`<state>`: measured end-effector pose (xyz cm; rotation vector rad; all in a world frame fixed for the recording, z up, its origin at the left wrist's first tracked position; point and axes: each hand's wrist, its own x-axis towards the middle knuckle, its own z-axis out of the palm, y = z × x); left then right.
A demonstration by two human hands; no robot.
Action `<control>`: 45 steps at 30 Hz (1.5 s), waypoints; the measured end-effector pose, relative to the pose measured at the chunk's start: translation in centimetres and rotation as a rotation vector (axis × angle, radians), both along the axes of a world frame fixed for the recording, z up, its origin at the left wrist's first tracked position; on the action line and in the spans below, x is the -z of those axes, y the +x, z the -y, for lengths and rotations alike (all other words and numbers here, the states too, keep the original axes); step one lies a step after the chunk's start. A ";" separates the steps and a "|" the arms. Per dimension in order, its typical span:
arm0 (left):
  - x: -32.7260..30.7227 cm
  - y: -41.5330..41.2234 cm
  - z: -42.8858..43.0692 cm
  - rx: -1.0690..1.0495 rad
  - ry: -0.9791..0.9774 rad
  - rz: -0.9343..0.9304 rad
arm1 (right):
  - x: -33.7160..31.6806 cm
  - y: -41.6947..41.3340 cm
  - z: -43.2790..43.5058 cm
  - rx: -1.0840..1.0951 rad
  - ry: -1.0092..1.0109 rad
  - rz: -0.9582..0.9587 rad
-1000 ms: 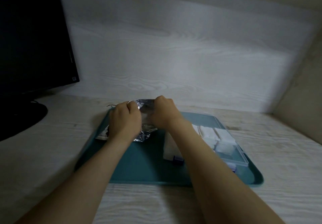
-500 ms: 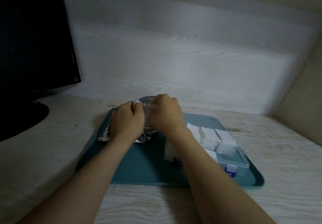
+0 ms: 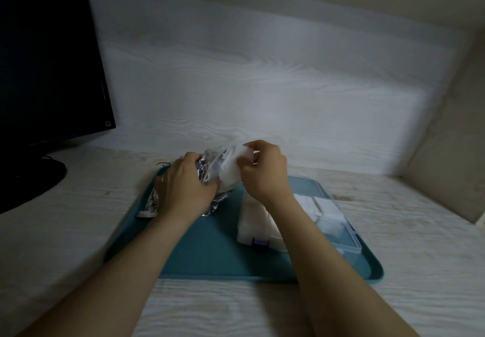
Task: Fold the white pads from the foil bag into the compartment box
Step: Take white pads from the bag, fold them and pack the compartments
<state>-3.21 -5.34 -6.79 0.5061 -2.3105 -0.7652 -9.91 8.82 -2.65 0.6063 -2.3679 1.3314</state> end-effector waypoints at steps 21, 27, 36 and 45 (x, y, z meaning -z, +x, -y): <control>-2.3 2.3 -6.0 0.473 0.055 -0.468 | -0.2 2.7 -8.0 -0.336 -0.433 0.117; -2.5 2.1 -6.9 0.670 0.674 -0.289 | 0.1 2.8 -7.7 -0.340 -0.517 0.133; -3.5 2.2 -5.1 0.659 0.712 -0.136 | 0.9 2.2 -8.5 -0.265 0.208 -0.485; -3.6 2.2 -4.2 0.768 0.604 -0.043 | 1.6 1.4 -8.6 -0.231 0.350 -0.487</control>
